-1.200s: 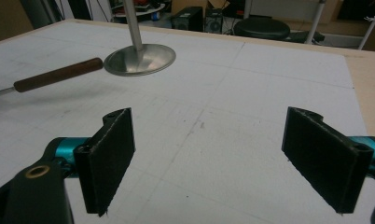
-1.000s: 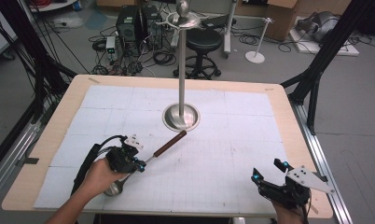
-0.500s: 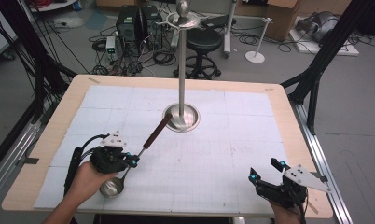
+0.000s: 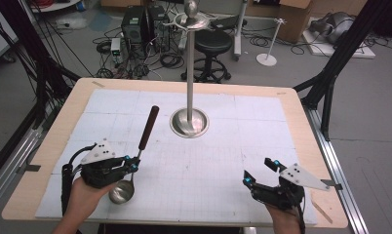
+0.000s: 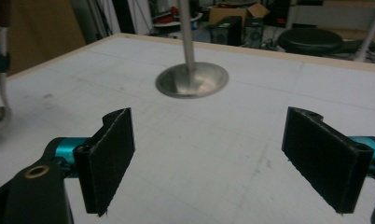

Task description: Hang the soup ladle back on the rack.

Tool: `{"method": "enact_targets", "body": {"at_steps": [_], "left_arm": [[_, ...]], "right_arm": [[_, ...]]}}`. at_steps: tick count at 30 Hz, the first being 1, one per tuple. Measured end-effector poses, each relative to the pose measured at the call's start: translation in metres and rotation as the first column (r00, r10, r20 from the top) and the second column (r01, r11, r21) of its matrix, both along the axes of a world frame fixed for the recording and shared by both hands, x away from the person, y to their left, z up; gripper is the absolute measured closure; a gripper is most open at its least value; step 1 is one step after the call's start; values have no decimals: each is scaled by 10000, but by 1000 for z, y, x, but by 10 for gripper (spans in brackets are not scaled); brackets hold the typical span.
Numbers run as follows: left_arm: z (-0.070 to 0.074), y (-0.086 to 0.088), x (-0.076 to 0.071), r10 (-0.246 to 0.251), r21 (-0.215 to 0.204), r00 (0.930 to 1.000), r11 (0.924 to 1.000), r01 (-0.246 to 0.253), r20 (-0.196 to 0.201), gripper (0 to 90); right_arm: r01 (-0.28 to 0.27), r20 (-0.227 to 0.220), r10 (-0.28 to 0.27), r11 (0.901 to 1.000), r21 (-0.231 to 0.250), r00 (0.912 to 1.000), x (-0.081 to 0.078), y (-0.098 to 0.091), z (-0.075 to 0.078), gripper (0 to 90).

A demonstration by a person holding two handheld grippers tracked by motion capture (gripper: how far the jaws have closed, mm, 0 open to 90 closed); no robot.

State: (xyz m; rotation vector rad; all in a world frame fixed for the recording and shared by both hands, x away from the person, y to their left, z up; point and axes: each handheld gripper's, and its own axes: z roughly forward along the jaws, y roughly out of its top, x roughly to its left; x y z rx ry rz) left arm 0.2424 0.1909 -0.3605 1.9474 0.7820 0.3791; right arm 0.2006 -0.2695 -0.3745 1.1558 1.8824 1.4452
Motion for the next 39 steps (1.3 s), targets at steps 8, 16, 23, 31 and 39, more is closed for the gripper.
{"method": "enact_targets", "body": {"at_steps": [8, 16, 23, 31, 39], "left_arm": [[10, -16, -17, 319, -443, 9944, 9986, -276, 1008, 843], [16, -36, -25, 491, -687, 9876, 9969, -391, 1491, 843], [18, -53, -27, 505, -863, 9834, 9956, -359, 1745, 843], [20, -69, -29, 448, -892, 9805, 9956, -281, 1915, 842], [19, -77, -28, 498, -904, 9794, 9954, -326, 1955, 842]], "right_arm": [[-1227, 334, 1223, 9924, 100, 9919, 13, 41, 16, 163], [-2324, 656, 2316, 9726, 46, 9706, 26, 83, 42, 190], [-3302, 1387, 3248, 9438, 170, 9355, 33, 112, 66, 335], [-3577, 1853, 3425, 9322, 548, 9211, 37, 138, 81, 376], [-3894, 1841, 3730, 9190, 614, 9094, 40, 159, 87, 399]]}}
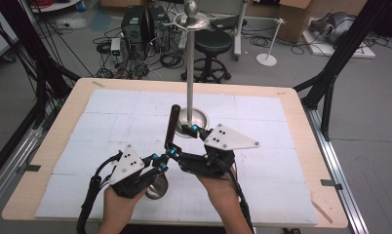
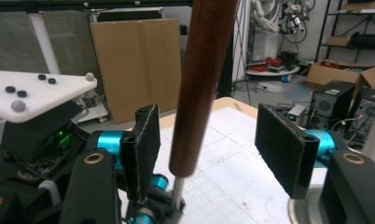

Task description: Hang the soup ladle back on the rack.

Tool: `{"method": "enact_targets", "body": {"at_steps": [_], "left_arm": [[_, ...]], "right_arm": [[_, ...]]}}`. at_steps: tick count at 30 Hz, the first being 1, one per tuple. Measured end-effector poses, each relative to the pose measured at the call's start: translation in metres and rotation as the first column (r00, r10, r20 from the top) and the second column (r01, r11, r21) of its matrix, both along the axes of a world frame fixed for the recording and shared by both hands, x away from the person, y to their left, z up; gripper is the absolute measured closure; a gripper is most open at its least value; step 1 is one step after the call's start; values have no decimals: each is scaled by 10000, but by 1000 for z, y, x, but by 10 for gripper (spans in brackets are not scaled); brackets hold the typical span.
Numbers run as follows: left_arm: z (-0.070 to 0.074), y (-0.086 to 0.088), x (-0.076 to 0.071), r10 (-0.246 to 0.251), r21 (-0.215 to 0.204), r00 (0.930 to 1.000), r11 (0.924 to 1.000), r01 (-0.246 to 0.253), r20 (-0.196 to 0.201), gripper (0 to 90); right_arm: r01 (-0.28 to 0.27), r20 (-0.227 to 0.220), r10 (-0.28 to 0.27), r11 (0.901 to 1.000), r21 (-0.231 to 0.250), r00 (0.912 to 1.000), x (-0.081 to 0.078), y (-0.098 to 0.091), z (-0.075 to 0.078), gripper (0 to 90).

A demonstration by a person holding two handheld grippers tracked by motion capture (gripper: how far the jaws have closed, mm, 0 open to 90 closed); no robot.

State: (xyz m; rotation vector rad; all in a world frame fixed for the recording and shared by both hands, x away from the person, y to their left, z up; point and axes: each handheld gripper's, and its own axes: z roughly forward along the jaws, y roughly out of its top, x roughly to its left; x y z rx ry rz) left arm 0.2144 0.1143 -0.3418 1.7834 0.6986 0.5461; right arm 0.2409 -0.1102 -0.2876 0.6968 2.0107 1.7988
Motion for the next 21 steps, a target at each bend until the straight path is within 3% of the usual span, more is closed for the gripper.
{"method": "enact_targets", "body": {"at_steps": [4, 12, 15, 21], "left_arm": [[-1, -3, -1, 24, 13, 10000, 10000, -24, 42, 842], [-2, -8, 1, 96, -60, 9999, 9999, -96, 36, 841], [-2, -8, 1, 107, -170, 9999, 9998, -106, 79, 841], [0, -1, 3, -393, -671, 9991, 9969, 405, 186, 832]], "right_arm": [[-44, -246, 46, 10000, 56, 9997, 3, 8, -2, 468], [-27, -742, 85, 9970, 772, 9972, 9, 11, -4, 713], [-104, -880, 191, 9951, 985, 9959, 9, 11, -4, 730], [-435, -1076, 558, 9926, 1134, 9926, 12, 10, 3, 737]]}}
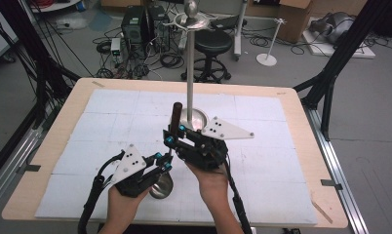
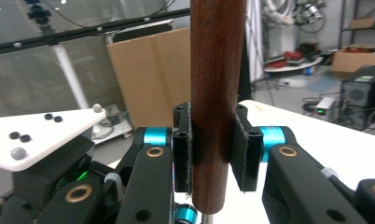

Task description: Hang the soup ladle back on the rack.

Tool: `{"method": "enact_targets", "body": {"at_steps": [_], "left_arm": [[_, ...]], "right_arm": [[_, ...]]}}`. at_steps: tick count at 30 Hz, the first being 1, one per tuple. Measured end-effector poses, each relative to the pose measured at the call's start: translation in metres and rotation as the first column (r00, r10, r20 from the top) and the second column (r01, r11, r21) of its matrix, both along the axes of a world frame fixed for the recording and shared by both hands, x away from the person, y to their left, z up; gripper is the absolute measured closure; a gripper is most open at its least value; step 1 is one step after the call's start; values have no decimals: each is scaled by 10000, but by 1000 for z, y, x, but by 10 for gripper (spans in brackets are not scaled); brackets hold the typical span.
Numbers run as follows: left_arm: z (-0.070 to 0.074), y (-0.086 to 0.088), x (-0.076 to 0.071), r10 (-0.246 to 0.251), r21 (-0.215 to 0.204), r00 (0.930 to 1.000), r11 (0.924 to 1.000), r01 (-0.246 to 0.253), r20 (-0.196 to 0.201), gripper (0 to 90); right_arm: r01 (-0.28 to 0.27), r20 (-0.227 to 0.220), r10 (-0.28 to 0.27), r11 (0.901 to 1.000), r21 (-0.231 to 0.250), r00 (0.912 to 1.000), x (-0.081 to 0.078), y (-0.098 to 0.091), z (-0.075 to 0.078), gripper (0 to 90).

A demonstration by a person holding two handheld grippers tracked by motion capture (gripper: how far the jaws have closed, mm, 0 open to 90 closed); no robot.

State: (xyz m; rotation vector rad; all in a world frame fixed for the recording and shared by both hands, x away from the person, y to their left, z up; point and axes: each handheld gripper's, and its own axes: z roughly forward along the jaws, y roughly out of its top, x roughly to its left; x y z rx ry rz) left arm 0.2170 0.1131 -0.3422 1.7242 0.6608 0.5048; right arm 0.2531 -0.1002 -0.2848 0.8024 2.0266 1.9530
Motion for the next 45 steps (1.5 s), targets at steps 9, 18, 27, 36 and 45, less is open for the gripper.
{"method": "enact_targets", "body": {"at_steps": [9, 18, 27, 36, 45], "left_arm": [[-2, 46, 3, -1103, -718, 9938, 9912, 1110, 128, 452], [-22, 95, 2, -776, -955, 9963, 9921, 807, 362, 227], [-35, 115, 6, -285, -731, 9986, 9968, 317, 452, 172], [-42, 121, 5, -113, -561, 9986, 9983, 141, 511, 172], [-47, 119, 7, -113, -544, 9994, 9984, 131, 338, 172]], "right_arm": [[-871, 162, 883, 9942, -637, 9960, 17, -8, 18, 738], [-1967, 155, 1996, 9743, -1102, 9798, 45, -14, 35, 737], [-2359, 228, 2411, 9622, -1360, 9702, 75, -16, 45, 737], [-2757, 304, 2825, 9509, -1408, 9588, 115, -14, 62, 737], [-3100, 414, 3167, 9432, -1191, 9476, 143, -15, 77, 737]]}}
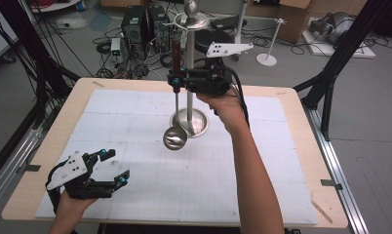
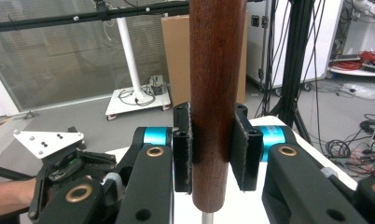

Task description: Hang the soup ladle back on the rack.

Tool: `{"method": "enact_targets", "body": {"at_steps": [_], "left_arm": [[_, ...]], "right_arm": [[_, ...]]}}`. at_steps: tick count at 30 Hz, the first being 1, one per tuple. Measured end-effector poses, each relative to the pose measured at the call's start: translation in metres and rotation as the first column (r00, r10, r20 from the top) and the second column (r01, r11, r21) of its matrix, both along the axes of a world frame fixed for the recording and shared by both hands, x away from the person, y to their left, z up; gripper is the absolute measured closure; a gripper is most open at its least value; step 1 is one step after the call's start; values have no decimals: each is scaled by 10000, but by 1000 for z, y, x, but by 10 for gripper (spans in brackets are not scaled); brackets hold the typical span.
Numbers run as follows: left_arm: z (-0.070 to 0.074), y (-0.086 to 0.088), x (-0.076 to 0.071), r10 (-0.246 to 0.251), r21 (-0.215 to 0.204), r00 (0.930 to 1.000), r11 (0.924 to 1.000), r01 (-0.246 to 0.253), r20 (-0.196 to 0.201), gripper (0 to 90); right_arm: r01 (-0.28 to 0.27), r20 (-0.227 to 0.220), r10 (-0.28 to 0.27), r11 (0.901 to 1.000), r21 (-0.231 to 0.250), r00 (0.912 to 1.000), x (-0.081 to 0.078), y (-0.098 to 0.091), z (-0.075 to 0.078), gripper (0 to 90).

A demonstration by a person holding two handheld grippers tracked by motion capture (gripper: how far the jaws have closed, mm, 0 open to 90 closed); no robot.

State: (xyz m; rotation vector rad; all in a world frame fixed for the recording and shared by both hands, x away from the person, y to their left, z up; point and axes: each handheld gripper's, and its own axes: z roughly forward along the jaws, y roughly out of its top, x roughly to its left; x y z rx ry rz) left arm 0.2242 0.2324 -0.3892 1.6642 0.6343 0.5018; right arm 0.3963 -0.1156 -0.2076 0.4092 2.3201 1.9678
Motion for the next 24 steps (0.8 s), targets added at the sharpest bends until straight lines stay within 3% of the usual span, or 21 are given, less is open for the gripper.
{"method": "enact_targets", "body": {"at_steps": [2, 14, 24], "left_arm": [[-1, -1, 0, -37, 131, 10000, 9999, 37, -15, 172], [-1, 0, 2, -17, -41, 10000, 10000, 17, -65, 172], [1, 4, 1, 111, -145, 9999, 9998, -112, -32, 172]], "right_arm": [[-88, 3, 88, 10000, 47, 10000, 4, -1, 3, 737], [-254, -106, 255, 9996, 96, 9996, 28, -7, 15, 737], [-162, -246, 159, 9998, -118, 9996, 36, -12, 12, 737]]}}
